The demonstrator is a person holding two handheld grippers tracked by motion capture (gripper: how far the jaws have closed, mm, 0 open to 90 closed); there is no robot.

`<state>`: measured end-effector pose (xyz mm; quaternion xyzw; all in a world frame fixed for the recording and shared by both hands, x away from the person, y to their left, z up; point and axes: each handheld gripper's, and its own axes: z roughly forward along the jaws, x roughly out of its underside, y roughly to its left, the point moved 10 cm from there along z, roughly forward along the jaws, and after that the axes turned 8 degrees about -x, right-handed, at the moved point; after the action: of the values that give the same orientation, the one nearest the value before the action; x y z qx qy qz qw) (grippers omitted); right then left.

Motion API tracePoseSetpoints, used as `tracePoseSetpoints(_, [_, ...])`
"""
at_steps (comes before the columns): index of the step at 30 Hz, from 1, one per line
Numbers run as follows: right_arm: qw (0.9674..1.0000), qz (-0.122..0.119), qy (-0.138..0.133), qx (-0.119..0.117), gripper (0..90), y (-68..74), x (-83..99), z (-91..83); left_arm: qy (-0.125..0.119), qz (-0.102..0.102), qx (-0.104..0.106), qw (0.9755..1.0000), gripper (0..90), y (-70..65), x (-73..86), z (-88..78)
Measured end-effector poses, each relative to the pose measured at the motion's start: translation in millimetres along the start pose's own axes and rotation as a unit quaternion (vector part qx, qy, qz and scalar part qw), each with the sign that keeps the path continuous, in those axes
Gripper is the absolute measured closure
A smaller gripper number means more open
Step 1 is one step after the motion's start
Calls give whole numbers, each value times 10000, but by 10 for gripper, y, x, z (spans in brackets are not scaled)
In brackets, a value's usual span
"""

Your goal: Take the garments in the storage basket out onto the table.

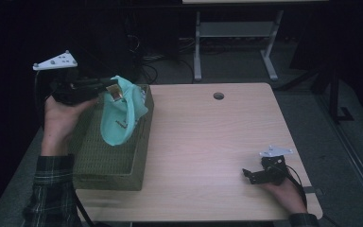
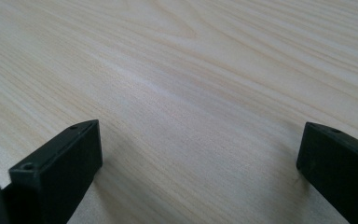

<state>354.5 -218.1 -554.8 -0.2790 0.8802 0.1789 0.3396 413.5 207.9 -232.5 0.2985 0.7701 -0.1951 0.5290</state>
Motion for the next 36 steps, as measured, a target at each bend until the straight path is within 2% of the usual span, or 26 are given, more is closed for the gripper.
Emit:
tracePoseSetpoints(5, [10000,2,1,2,0,0,0,0,-94,44,136,9999,842,-136,-98,104])
tracePoseSetpoints(17, [10000,3,3,3,0,0,1,-1,-244,133,547,9981,841,-517,-185,378])
tracePoseSetpoints(23, [10000,22,10,-3,0,4,3,-1,-250,118,827,9962,841,-695,-162,511])
tracePoseSetpoints(29, [10000,10,5,4,0,0,1,-1,-216,86,1032,9944,841,-846,-97,671])
tracePoseSetpoints(36, [10000,25,11,-4,0,4,3,-1,-86,151,1232,9922,842,-1058,-26,847])
